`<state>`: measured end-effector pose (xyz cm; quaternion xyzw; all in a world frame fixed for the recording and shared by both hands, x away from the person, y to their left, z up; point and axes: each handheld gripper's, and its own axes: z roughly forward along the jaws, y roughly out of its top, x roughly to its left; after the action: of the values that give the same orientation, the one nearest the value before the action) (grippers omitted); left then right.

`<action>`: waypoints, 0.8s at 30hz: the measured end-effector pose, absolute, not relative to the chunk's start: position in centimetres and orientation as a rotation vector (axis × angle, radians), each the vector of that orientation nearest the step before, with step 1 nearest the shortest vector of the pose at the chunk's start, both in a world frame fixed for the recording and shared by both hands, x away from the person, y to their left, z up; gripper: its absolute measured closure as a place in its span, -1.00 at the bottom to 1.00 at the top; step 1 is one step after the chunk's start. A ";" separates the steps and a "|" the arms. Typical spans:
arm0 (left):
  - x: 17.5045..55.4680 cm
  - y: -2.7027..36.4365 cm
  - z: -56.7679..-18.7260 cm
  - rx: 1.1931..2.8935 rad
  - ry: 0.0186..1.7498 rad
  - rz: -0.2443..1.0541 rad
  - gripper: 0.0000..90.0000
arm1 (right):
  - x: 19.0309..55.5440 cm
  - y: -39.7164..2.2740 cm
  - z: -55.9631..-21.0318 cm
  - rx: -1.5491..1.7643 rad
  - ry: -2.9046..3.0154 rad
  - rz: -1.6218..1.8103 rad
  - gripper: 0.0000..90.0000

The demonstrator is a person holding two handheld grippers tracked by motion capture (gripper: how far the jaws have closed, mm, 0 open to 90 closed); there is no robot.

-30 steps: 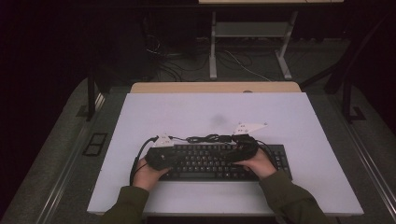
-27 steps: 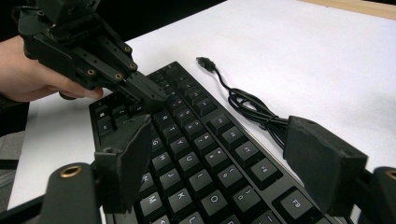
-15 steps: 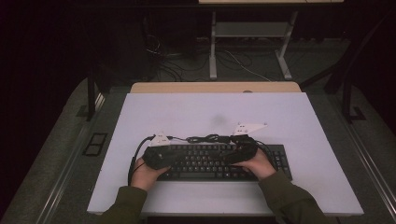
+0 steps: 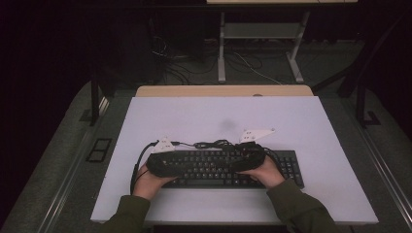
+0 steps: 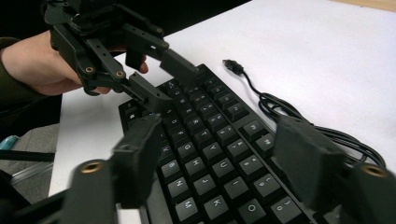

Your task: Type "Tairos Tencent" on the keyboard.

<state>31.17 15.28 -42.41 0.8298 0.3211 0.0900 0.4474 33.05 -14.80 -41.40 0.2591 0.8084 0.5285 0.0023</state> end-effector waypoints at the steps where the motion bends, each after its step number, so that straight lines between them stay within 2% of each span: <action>1: 31.2 15.3 -42.4 2.054 0.793 0.223 -0.12 | 33.0 -14.7 -41.4 0.811 2.533 1.658 -0.11; 7: 31.0 15.3 -42.4 2.047 0.795 0.241 -0.38 | 32.6 -14.2 -41.3 0.796 2.546 1.637 0.18; 12: 30.9 15.3 -42.5 2.050 0.795 0.246 -0.53 | 32.4 -13.8 -41.5 0.781 2.573 1.622 0.41; 20: 30.9 15.4 -42.6 2.043 0.793 0.254 -0.58 | 32.0 -13.1 -41.8 0.746 2.625 1.577 0.85; 24: 30.9 15.4 -42.6 2.038 0.799 0.252 -0.60 | 31.8 -12.8 -42.0 0.724 2.652 1.554 0.98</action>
<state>30.88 15.41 -42.64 0.8250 0.3233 0.1020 0.4522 31.78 -12.75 -42.02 0.2293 0.8398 0.4921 -0.0080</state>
